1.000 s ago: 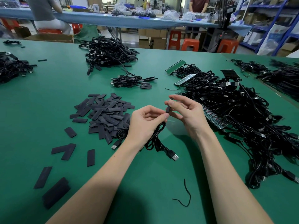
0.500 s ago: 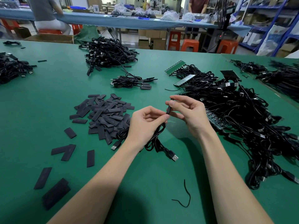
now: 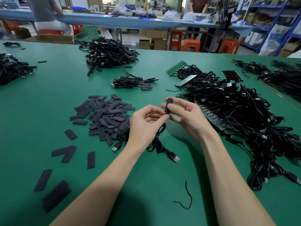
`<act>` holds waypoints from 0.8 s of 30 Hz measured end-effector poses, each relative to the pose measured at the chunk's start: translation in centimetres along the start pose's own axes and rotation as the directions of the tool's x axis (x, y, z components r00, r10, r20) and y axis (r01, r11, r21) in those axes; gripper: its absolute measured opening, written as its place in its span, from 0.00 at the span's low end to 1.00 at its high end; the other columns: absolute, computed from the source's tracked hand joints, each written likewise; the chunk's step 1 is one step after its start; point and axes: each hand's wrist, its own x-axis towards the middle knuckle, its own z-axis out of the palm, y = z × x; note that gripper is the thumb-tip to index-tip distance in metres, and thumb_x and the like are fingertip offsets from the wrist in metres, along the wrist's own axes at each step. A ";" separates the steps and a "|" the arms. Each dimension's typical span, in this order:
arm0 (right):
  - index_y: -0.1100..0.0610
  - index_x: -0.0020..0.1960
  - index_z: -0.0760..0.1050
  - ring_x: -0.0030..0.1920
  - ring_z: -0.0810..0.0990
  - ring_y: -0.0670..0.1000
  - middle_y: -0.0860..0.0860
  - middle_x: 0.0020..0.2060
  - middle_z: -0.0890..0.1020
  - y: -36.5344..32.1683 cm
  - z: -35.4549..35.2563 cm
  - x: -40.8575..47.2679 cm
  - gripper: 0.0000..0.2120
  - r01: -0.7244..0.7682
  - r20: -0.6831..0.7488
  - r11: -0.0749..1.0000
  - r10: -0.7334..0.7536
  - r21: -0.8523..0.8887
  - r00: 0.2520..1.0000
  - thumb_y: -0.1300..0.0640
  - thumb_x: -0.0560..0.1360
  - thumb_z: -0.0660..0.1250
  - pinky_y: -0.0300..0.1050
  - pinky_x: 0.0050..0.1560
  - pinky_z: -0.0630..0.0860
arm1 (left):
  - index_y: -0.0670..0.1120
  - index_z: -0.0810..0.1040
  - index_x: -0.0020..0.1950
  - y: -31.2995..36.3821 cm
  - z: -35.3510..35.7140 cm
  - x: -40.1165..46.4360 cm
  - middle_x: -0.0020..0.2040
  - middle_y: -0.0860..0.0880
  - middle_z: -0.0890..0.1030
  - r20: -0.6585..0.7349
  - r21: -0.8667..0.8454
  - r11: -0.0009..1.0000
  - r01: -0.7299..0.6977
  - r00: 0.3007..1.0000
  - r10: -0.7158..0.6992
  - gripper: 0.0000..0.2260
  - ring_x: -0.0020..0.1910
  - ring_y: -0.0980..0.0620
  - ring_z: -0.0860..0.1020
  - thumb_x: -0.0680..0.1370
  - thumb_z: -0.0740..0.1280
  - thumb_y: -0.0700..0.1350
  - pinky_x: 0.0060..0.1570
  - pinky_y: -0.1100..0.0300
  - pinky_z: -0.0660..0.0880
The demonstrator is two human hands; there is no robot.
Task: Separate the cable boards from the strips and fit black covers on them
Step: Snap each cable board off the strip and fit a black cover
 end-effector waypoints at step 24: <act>0.49 0.56 0.85 0.46 0.83 0.49 0.52 0.46 0.85 0.6 0.8 0.1 0.11 0.047 0.033 0.981 -0.054 0.189 0.998 0.56 0.75 0.71 0.41 0.48 0.80 | 0.44 0.83 0.41 1.0 -0.5 0.0 0.34 0.45 0.83 0.146 -0.299 0.937 0.178 0.979 -0.139 0.05 0.33 0.54 0.80 0.71 0.76 0.37 0.40 0.66 0.77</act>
